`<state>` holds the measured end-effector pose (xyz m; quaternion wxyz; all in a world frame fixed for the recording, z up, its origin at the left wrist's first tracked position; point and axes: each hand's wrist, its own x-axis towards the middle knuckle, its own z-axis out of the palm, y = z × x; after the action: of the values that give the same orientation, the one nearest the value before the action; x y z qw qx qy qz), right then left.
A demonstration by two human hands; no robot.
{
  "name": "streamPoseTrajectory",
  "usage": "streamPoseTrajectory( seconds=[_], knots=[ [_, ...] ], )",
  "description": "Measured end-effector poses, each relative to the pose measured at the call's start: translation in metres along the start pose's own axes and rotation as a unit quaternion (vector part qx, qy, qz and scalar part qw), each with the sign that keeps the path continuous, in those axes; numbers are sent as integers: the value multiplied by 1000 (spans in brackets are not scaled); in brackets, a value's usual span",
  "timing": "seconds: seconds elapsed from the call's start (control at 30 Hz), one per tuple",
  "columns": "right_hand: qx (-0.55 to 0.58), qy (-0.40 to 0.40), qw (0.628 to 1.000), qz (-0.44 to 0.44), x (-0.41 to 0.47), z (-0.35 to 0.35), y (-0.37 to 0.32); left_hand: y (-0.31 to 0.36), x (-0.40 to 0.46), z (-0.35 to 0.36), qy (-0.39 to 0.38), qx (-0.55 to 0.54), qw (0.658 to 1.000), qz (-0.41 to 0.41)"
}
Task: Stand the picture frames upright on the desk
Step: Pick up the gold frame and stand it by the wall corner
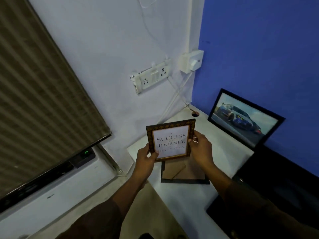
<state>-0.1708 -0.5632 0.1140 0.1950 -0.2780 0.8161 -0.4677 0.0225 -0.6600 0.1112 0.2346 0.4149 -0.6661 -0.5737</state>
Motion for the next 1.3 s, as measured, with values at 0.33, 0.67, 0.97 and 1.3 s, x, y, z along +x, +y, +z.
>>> streamPoseTrajectory(
  seconds=[0.33,0.67,0.97,1.3],
  knots=[
    [-56,-75,996,5,100,61,-12,-26,95,-26,-31,-17,995,-92],
    [-86,-130,987,49,196,112,-16,-41,189,-42,-94,-57,983,-147],
    [-103,-167,980,36,245,137,-28,-43,234,-40,-75,-76,976,-188],
    [-96,-164,979,70,246,140,-11,-45,238,-33,-31,-50,976,-208]
  ],
)
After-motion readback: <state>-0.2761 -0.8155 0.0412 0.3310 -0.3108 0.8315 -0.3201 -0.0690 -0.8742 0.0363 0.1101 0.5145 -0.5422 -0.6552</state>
